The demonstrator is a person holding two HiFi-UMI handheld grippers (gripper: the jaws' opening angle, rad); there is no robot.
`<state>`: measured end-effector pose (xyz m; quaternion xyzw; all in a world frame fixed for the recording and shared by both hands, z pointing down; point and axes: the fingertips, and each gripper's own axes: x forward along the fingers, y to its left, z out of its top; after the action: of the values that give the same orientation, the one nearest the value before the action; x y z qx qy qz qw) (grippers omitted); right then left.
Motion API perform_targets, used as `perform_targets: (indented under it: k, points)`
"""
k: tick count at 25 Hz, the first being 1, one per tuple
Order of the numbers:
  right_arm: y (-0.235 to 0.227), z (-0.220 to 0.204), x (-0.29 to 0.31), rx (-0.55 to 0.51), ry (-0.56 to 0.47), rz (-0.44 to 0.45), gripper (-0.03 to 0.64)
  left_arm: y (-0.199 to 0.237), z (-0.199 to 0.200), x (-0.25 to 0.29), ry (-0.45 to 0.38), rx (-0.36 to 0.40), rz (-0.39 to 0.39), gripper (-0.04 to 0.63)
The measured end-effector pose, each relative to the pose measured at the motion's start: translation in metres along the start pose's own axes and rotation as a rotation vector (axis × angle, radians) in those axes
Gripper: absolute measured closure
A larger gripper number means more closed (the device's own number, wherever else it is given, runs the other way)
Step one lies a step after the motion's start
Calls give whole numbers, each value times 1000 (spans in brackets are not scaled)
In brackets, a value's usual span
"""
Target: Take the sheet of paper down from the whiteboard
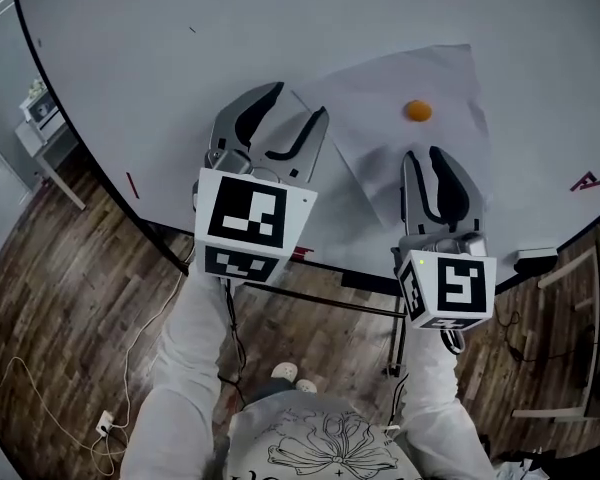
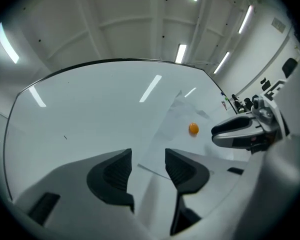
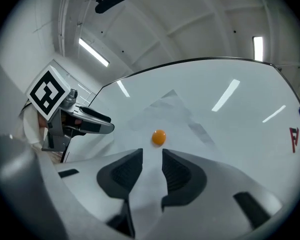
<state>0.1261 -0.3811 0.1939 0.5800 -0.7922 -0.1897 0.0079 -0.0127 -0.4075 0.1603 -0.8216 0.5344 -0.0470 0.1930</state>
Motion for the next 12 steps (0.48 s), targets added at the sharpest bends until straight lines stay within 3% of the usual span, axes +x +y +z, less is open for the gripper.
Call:
perform_targets:
  k: [6, 12]
  points:
    - [-7, 14, 11, -21, -25, -33, 494, -1, -1, 16, 6, 34, -45, 403]
    - [-7, 17, 19, -41, -23, -36, 474, -1, -5, 24, 13, 49, -24, 403]
